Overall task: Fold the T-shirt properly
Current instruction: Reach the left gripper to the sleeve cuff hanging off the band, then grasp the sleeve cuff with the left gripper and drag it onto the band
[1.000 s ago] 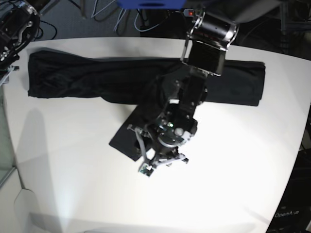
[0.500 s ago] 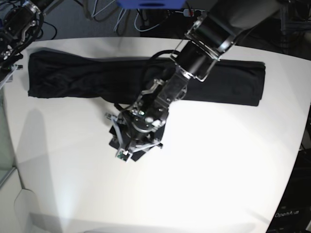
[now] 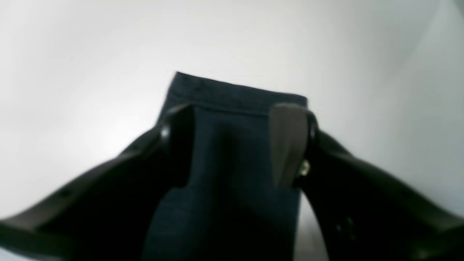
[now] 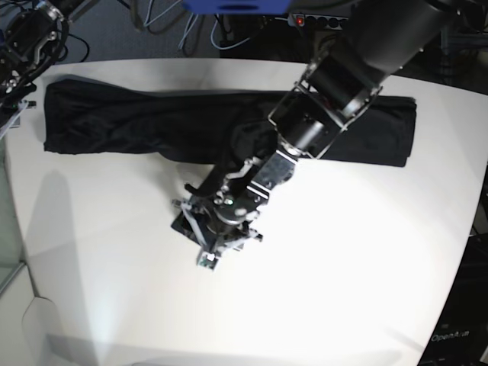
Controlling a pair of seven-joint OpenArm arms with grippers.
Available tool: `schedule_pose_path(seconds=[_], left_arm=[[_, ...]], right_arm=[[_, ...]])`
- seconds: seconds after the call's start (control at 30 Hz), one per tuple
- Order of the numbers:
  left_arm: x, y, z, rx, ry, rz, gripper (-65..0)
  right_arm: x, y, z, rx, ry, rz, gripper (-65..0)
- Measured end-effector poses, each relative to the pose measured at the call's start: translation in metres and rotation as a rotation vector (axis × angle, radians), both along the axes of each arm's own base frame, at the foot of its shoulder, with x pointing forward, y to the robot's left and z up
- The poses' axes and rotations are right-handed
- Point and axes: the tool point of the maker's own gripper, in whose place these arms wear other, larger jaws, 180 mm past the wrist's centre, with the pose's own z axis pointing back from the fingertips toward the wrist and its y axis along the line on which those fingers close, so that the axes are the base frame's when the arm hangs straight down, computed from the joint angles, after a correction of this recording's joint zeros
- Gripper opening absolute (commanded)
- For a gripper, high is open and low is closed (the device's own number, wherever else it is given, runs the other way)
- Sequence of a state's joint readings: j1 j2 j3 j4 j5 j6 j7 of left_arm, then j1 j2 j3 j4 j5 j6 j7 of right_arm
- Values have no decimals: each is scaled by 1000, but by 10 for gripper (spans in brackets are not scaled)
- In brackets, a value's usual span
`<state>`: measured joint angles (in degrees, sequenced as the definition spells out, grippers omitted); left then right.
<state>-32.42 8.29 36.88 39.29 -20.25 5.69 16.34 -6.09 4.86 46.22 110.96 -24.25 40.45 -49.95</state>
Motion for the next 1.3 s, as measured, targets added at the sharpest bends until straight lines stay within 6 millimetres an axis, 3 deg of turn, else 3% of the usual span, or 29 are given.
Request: schedule_pose_path(seconds=[0.1,0.27,0.37,0.67,0.93,1.17,1.3], left_arm=[[2,-4,5,-10,-21,-12,-323],[-11,-34,10,-12,-54,-118,-323],[-16,-42,11,-28,-72,-140,-323],[-8,-9,-18,15,-48,-63,-323],[-9,-18,-12,-7,-64,-84,-323],[-10,-18,-13,0,-65,-90,-323],[-21,-31,-14,21,-117,-166,-323]], right_arm=[[0,0,0,1,-1,1,-320],[0,0,0,0,-1,1,-320],[0,0,0,1,-1,1,-320],[0,0,-1,1,1,-1,-319],[11,17,-8,28,1,44,-320],[10,16,-8,25,3,41,-320],[11,16,-7,25,1,40,-319]])
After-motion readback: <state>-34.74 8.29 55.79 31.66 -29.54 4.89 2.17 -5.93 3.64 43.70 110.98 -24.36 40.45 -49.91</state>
